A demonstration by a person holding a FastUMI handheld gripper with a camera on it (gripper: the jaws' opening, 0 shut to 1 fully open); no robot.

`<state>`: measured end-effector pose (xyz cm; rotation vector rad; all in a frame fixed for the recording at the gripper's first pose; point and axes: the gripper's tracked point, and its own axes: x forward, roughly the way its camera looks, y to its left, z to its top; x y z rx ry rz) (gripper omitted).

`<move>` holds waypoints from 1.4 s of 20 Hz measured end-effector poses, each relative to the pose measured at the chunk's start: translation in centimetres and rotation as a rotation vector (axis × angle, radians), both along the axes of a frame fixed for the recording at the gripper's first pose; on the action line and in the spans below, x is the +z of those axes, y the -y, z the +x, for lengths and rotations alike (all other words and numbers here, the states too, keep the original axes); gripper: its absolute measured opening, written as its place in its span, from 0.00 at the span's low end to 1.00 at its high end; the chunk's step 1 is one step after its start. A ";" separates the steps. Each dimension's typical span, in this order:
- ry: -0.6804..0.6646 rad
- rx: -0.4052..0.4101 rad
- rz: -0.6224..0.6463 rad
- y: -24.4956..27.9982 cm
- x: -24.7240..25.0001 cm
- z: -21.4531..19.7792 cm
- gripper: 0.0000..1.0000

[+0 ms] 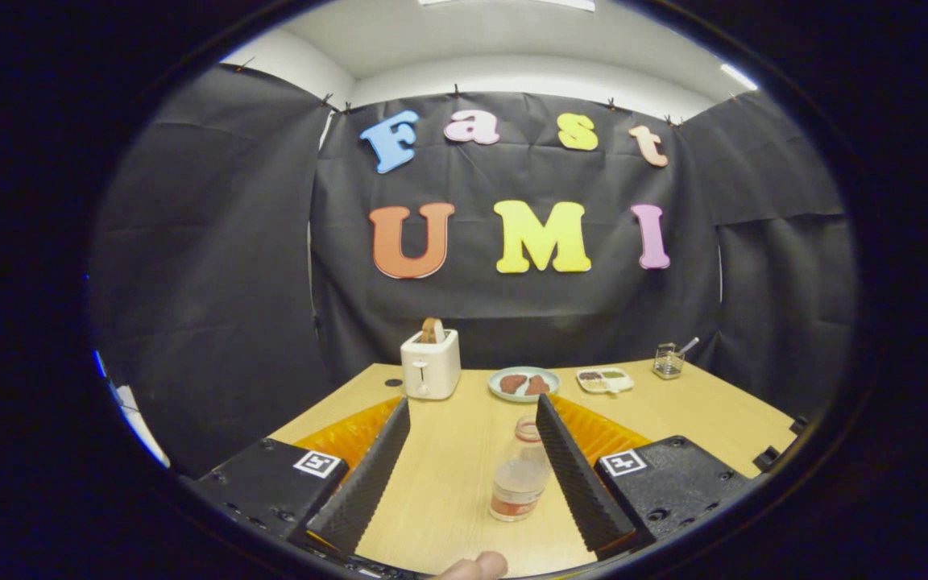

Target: Take the bottle from table, then pour the juice into the cup, finally place the bottle on the coaster

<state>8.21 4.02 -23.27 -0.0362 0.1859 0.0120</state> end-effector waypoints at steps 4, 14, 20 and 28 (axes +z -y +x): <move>-0.026 -0.032 -0.008 1.6 -4.2 1.5 1.00; -0.109 -0.107 -0.011 5.0 -15.0 4.0 1.00; -0.078 -0.143 -0.060 6.3 -16.1 7.5 1.00; 0.024 -0.175 0.106 8.3 -9.1 7.8 0.77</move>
